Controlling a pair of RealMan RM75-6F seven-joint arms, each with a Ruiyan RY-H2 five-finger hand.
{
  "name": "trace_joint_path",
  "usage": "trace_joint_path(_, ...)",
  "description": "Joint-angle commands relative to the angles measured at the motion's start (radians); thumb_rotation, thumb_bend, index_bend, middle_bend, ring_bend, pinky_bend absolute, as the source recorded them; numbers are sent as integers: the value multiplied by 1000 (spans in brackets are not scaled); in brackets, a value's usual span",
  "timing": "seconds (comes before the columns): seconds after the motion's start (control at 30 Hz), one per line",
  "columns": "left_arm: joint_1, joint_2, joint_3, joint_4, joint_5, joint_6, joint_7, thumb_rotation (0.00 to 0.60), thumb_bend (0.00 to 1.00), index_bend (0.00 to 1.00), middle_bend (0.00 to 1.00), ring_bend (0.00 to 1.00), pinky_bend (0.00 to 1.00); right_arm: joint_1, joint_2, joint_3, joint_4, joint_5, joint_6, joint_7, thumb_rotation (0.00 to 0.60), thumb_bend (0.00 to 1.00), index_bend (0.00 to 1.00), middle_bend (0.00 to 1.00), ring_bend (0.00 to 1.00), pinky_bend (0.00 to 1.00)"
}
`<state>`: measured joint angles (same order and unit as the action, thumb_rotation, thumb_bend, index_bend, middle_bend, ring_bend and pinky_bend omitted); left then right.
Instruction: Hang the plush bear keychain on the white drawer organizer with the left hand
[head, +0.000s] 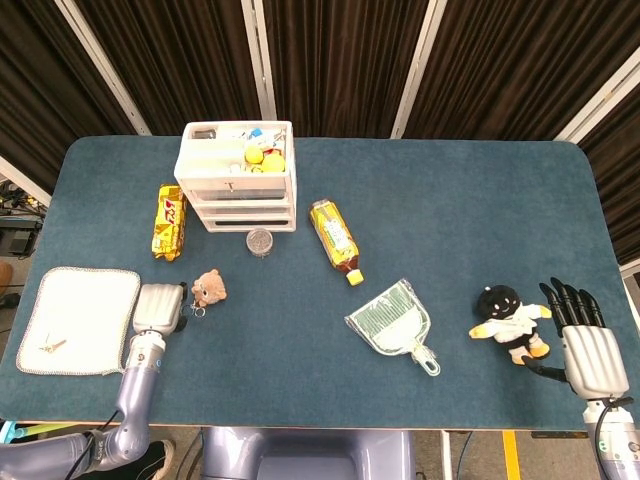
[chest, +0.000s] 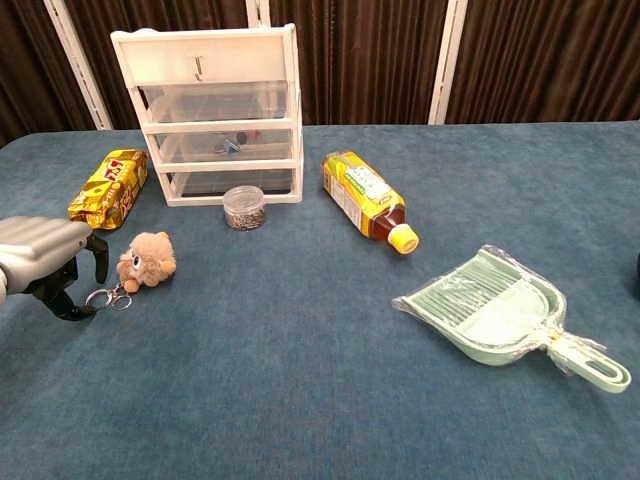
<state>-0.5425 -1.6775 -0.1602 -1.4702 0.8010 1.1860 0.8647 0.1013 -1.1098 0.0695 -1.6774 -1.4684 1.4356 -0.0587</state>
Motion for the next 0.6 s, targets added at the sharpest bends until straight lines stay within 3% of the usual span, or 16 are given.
trace_joint_path(0.03, -3, -8, 2, 5, -11, 1, 1, 600, 275, 430, 940, 870, 761, 0, 0, 0, 0, -1, 1, -1, 600, 54, 16, 0, 0, 0)
trace_joint_path(0.6, -19, -21, 17, 18, -24, 8, -3, 600, 282, 430, 941, 869, 762, -2, 1, 0, -4, 0, 4, -1, 600, 54, 16, 0, 0, 0)
